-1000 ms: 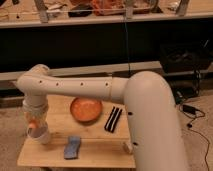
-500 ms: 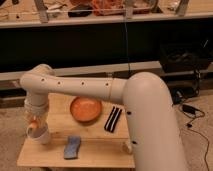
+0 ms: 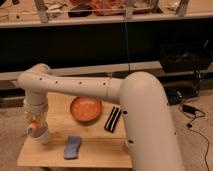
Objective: Place the pepper in the ceramic cup
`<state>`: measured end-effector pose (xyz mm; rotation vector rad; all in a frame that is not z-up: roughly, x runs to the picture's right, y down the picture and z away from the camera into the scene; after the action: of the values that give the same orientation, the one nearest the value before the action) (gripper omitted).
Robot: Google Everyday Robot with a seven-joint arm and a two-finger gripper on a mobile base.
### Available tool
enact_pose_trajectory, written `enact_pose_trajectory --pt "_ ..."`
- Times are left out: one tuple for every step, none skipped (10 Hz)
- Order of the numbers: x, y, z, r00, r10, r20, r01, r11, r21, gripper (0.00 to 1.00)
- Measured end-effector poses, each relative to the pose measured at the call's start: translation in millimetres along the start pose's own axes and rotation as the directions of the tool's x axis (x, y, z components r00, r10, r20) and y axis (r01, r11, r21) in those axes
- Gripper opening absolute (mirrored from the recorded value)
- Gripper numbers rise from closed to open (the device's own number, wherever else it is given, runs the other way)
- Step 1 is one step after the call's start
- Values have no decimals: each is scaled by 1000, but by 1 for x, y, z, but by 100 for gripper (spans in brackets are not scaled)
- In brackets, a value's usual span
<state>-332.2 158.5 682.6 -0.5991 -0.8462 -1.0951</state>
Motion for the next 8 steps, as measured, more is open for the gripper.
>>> enact_pose_trajectory --pt "2 1 0 1000 5 -12 -5 1000 -15 0" --pt "1 0 0 1000 6 -28 -7 999 -32 0" --pt "0 0 0 999 6 -34 -7 999 -45 0" --pt "0 -1 1 999 4 -36 -6 999 -53 0" --pt "-1 -1 1 999 5 -37 -8 998 -59 5" --pt "-1 -1 2 999 9 -35 -11 998 -57 12" --pt "1 1 2 999 16 -28 -17 998 -54 22" --pt "3 3 2 1000 20 -21 -21 999 -50 35"
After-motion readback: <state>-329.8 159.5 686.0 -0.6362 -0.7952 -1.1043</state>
